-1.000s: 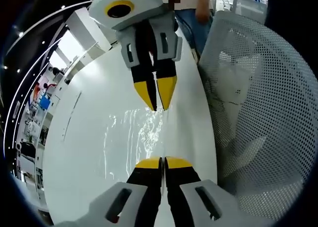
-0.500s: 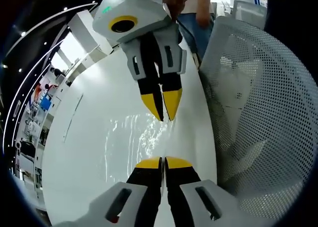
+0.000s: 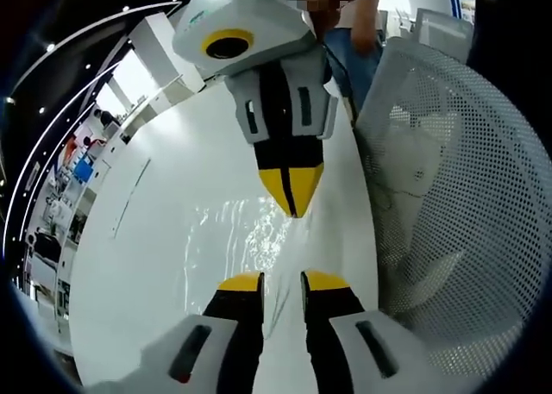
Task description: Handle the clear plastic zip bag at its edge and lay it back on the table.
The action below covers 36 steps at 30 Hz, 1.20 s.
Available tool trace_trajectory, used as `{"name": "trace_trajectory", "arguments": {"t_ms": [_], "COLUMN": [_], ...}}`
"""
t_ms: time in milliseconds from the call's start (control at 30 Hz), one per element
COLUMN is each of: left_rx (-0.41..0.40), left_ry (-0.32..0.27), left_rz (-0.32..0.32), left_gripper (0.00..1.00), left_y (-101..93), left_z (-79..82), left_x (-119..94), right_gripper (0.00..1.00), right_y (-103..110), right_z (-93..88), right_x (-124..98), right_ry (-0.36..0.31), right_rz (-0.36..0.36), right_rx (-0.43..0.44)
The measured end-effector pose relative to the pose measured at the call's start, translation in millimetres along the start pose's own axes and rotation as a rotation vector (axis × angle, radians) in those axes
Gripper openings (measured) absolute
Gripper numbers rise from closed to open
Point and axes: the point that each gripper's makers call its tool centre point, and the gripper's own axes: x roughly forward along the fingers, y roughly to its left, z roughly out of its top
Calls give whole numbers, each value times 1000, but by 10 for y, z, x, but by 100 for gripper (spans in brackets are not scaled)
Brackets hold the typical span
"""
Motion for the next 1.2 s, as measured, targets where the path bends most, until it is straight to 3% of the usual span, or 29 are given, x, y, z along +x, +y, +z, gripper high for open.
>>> {"name": "trace_trajectory", "arguments": {"t_ms": [600,967,1200], "left_rx": [28,52,40], "left_ry": [-43,-7,-8], "left_rz": [-21,1,20], "left_gripper": [16,10,5], "left_y": [-47,-11,38], "left_z": [182,136,134], "left_x": [-15,7,-3], "right_gripper": [0,0,0], "right_y": [-177,-176,-272], "right_z": [76,319,473], "right_x": [-1,-147,-270], "right_ry": [32,-17,-52], "right_rz": [-56,-84,-141], "right_rx": [40,-10,-41]}}
